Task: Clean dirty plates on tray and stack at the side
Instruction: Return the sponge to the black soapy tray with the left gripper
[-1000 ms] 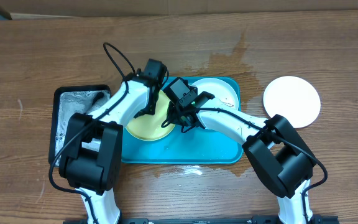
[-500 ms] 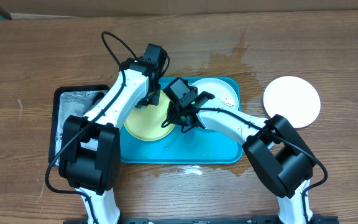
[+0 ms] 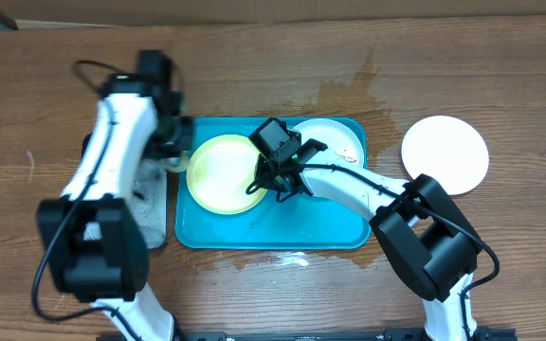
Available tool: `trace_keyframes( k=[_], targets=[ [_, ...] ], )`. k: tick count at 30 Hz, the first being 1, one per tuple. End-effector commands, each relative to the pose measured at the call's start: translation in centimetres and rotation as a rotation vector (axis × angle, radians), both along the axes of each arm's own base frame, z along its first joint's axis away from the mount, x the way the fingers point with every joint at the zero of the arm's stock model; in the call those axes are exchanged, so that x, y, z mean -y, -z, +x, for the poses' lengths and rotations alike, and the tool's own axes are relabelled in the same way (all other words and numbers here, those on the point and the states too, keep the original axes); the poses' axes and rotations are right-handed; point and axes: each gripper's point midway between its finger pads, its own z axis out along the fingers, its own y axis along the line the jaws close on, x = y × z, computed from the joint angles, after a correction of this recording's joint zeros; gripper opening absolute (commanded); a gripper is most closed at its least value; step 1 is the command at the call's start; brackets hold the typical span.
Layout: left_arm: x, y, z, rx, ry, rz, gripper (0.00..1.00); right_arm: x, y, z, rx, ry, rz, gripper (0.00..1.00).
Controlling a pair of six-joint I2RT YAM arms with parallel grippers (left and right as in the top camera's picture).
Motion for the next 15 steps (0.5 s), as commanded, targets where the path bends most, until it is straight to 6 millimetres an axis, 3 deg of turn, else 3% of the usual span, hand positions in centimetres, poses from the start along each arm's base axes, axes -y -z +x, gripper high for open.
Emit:
trace_keyframes(
  k=[1,4,7,15],
  targets=[
    [-3.6,-1.6,-0.9,0.006,-0.064,0.088,0.04,2.7,3.9,-1.9,-0.082,0.013,-0.120,0.04],
    [-4.6,-0.2,-2.1,-0.033,-0.157,0.087,0.04,2.7,4.0,-2.0,-0.088,0.012,-0.120,0.04],
    [-7.0,2.4,-3.9,-0.077,-0.224,0.223,0.04,2.4,4.0,-2.6,-0.116,0.002,-0.101,0.04],
    [-9.4,6.7,-5.4,-0.062,-0.272,0.315,0.07,2.3,4.0,-2.6,-0.117,0.000,-0.093,0.05]
  ],
)
